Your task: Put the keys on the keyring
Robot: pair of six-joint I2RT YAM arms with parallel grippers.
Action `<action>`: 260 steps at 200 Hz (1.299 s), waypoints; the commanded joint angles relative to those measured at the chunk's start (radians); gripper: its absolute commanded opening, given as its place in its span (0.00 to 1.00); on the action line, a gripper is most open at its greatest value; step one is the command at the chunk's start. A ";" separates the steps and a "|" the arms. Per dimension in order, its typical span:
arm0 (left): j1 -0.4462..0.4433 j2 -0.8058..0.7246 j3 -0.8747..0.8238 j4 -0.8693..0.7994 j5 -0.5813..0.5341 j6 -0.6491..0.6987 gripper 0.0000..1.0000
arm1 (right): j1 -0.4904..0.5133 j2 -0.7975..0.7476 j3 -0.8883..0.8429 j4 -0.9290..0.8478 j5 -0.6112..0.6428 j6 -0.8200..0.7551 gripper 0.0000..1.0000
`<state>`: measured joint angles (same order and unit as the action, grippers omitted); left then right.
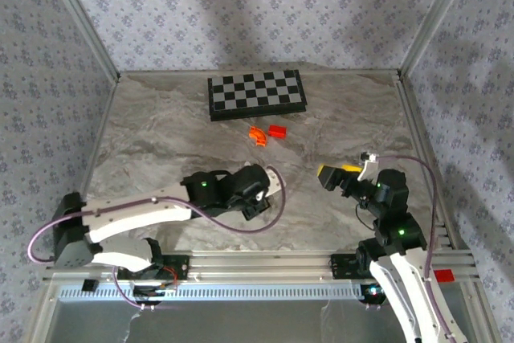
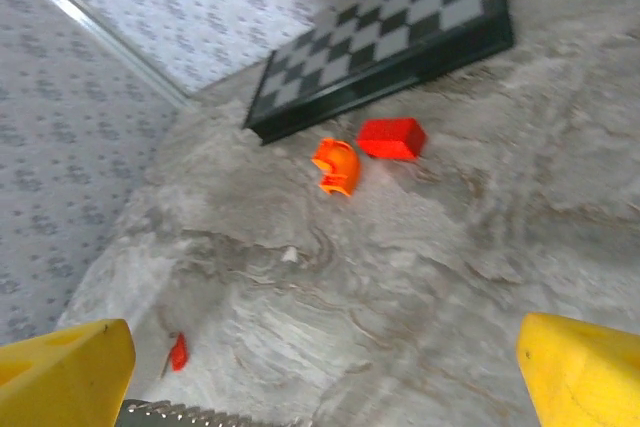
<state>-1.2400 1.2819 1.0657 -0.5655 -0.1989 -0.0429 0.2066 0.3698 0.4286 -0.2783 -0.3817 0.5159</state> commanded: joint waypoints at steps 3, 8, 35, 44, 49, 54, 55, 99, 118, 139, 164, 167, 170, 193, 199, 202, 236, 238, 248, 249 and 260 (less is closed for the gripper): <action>0.018 -0.116 -0.045 0.168 0.110 0.044 0.00 | 0.035 -0.026 -0.016 0.154 -0.109 -0.018 1.00; 0.024 -0.136 -0.057 0.187 0.123 0.045 0.00 | 0.048 -0.030 -0.020 0.180 -0.121 -0.017 1.00; 0.060 -0.231 -0.107 0.279 0.182 0.051 0.00 | 0.138 -0.043 -0.035 0.306 -0.162 -0.043 0.97; 0.070 -0.258 -0.124 0.312 0.198 0.049 0.00 | 0.178 -0.043 -0.037 0.338 -0.174 -0.065 0.96; 0.076 -0.276 -0.133 0.333 0.208 0.049 0.00 | 0.205 -0.043 -0.039 0.358 -0.179 -0.078 0.95; 0.082 -0.291 -0.144 0.355 0.222 0.047 0.00 | 0.233 -0.044 -0.043 0.377 -0.184 -0.093 0.94; 0.083 -0.295 -0.146 0.360 0.225 0.046 0.00 | 0.240 -0.044 -0.043 0.382 -0.185 -0.096 0.94; 0.124 -0.424 -0.251 0.563 0.398 0.043 0.00 | 0.482 -0.034 -0.030 0.460 -0.163 -0.279 0.78; 0.126 -0.443 -0.261 0.591 0.465 0.061 0.00 | 0.556 -0.020 -0.013 0.452 -0.150 -0.364 0.68; 0.126 -0.444 -0.254 0.591 0.504 0.079 0.00 | 0.620 -0.002 0.019 0.416 -0.130 -0.454 0.62; 0.126 -0.442 -0.250 0.570 0.518 0.100 0.00 | 0.686 0.012 0.065 0.341 -0.093 -0.560 0.54; 0.126 -0.442 -0.249 0.567 0.519 0.102 0.00 | 0.692 0.013 0.069 0.336 -0.090 -0.570 0.53; 0.126 -0.442 -0.248 0.564 0.522 0.105 0.00 | 0.698 0.015 0.071 0.331 -0.086 -0.578 0.52; 0.126 -0.447 -0.241 0.546 0.539 0.114 0.00 | 0.737 0.034 0.089 0.314 -0.069 -0.625 0.46; 0.127 -0.447 -0.238 0.542 0.545 0.116 0.00 | 0.746 0.041 0.093 0.312 -0.064 -0.633 0.44; 0.126 -0.447 -0.239 0.541 0.548 0.115 0.00 | 0.750 0.044 0.094 0.312 -0.060 -0.637 0.42; 0.126 -0.444 -0.237 0.533 0.569 0.114 0.00 | 0.814 0.082 0.111 0.310 0.030 -0.691 0.35; 0.126 -0.444 -0.237 0.533 0.571 0.114 0.00 | 0.819 0.084 0.111 0.309 0.040 -0.695 0.36; 0.126 -0.443 -0.237 0.533 0.579 0.115 0.00 | 0.841 0.089 0.116 0.308 0.089 -0.714 0.36; 0.126 -0.443 -0.237 0.533 0.580 0.113 0.00 | 0.843 0.090 0.115 0.308 0.093 -0.714 0.37; 0.126 -0.443 -0.236 0.533 0.588 0.112 0.00 | 0.866 0.088 0.114 0.317 0.137 -0.733 0.37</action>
<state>-1.1183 0.8532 0.7959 -0.0532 0.3405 0.0566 1.0309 0.4587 0.5030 0.0387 -0.3733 -0.1429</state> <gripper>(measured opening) 0.043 0.364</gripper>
